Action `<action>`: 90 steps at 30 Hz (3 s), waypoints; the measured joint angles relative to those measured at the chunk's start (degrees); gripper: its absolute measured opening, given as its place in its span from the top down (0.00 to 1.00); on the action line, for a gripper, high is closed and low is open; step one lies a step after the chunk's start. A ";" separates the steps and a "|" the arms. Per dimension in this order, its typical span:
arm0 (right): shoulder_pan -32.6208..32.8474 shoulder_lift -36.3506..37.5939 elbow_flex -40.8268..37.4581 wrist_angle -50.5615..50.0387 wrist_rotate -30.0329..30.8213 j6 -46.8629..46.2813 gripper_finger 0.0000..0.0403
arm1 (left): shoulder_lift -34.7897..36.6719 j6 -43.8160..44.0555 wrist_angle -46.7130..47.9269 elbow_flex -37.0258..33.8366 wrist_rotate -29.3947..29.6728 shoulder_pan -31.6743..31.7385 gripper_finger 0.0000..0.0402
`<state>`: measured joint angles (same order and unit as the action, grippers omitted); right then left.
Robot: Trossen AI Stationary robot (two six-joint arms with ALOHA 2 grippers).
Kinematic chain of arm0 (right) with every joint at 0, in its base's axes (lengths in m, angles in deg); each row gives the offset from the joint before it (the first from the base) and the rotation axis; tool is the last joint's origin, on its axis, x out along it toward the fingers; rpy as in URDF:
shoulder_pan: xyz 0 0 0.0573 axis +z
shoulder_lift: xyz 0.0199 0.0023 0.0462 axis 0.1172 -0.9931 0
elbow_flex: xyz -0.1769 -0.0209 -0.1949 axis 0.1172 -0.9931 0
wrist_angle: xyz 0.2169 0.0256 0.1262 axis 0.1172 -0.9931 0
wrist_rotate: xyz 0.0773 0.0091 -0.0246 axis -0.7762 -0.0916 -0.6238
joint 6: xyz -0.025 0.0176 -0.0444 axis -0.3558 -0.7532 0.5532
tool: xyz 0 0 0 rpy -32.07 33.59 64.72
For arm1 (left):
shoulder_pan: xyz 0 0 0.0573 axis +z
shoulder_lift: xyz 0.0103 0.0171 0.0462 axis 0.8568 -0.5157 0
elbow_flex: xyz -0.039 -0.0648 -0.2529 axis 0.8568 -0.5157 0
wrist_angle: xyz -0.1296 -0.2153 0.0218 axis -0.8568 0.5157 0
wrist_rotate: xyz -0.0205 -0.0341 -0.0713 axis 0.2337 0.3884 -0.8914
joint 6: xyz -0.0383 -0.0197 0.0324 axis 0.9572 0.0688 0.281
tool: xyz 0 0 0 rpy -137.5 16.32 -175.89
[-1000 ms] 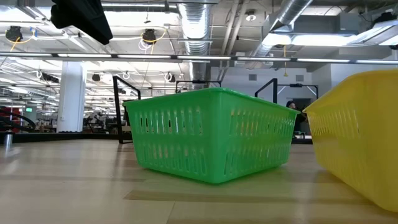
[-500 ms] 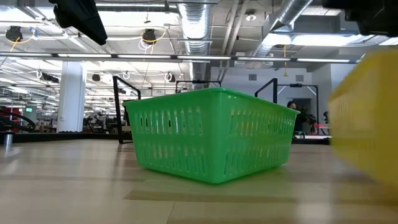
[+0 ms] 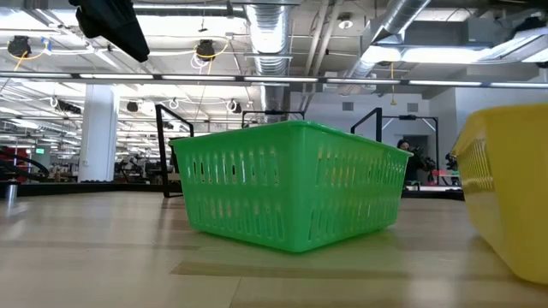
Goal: Stack baskets on shelf by color
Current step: Stack the yellow bin on top of the yellow bin on the shelf
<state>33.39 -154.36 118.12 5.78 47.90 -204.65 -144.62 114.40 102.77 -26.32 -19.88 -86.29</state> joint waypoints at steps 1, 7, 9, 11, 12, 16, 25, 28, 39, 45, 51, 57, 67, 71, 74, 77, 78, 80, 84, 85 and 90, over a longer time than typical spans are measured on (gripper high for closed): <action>0.53 -0.32 0.00 -0.01 0.01 -1.66 0.40 | 0.00 -0.02 0.00 0.00 0.13 0.00 0.79; 2.19 -3.93 -0.05 1.14 -0.20 -5.84 0.40 | 0.00 -0.31 -0.04 0.00 0.48 0.00 0.79; 1.77 -4.65 0.00 2.57 -0.12 -5.62 0.40 | 0.00 -0.39 -0.02 0.00 0.48 0.00 0.79; 1.58 -5.72 -0.04 2.93 0.00 -5.61 0.40 | 0.00 -0.41 -0.03 0.00 0.48 0.00 0.79; 1.60 -6.10 -0.04 2.83 0.19 -5.59 0.40 | 0.00 -0.41 -0.02 0.00 0.47 0.00 0.79; 1.83 -7.42 -0.04 2.59 -0.75 -5.56 0.40 | 0.00 -0.41 -0.02 0.00 0.39 0.00 0.79; 1.80 -5.82 1.84 2.80 -1.23 -4.58 0.41 | 0.00 -1.47 -0.42 0.00 0.43 0.59 0.79; 1.89 -5.61 4.07 1.36 -1.34 -3.50 0.41 | 0.00 -1.83 -0.73 0.00 0.49 0.80 0.79; 6.69 -5.43 11.82 -11.32 -4.80 -8.45 0.41 | 0.00 -1.92 -0.90 0.00 0.49 0.81 0.79; 7.13 -5.73 12.34 -16.80 -4.77 -8.45 0.41 | 0.00 -1.92 -1.11 0.00 0.50 0.81 0.79; 6.94 -7.48 12.23 -18.52 -3.13 -8.24 0.41 | 0.00 -2.49 -1.09 0.00 0.55 0.81 0.79; 8.00 -8.84 12.21 -25.70 1.92 1.51 0.41 | 0.00 -4.64 -1.09 -0.01 0.52 0.81 0.79; 5.63 -5.94 5.07 -22.12 7.68 20.11 0.41 | 0.00 -5.55 -1.09 0.00 0.37 0.81 0.79; 3.85 -5.19 1.08 -17.49 6.54 28.28 0.41 | 0.00 -4.81 -1.17 0.00 0.35 0.81 0.79; 2.53 -4.76 -2.05 -15.62 5.11 33.32 0.41 | 0.00 -2.97 -1.32 0.00 -0.04 0.81 0.79; 1.59 -3.53 -5.52 -13.60 3.41 37.07 0.41 | 0.02 -1.10 -1.33 0.00 -0.13 0.81 0.79; 1.19 -3.05 -6.72 -12.81 3.02 38.12 0.41 | 0.00 -0.84 -1.36 0.00 -0.32 0.81 0.79; 1.03 -1.54 -9.47 -9.96 2.86 39.38 0.42 | 0.00 0.10 -1.40 0.00 -0.36 0.81 0.79; 0.24 2.03 -14.43 -2.58 2.93 40.06 0.46 | 0.00 2.03 -1.58 0.00 -0.46 0.81 0.79; 0.19 2.68 -15.39 -0.98 3.19 40.10 0.47 | 0.00 2.49 -1.62 0.00 -0.46 0.81 0.79; -0.19 5.25 -20.93 7.13 4.31 40.67 0.50 | 0.02 3.02 -1.64 0.00 -0.48 0.81 0.79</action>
<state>33.19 -149.11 97.19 12.92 52.21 -163.97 -144.60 117.42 101.13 -26.33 -20.35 -85.48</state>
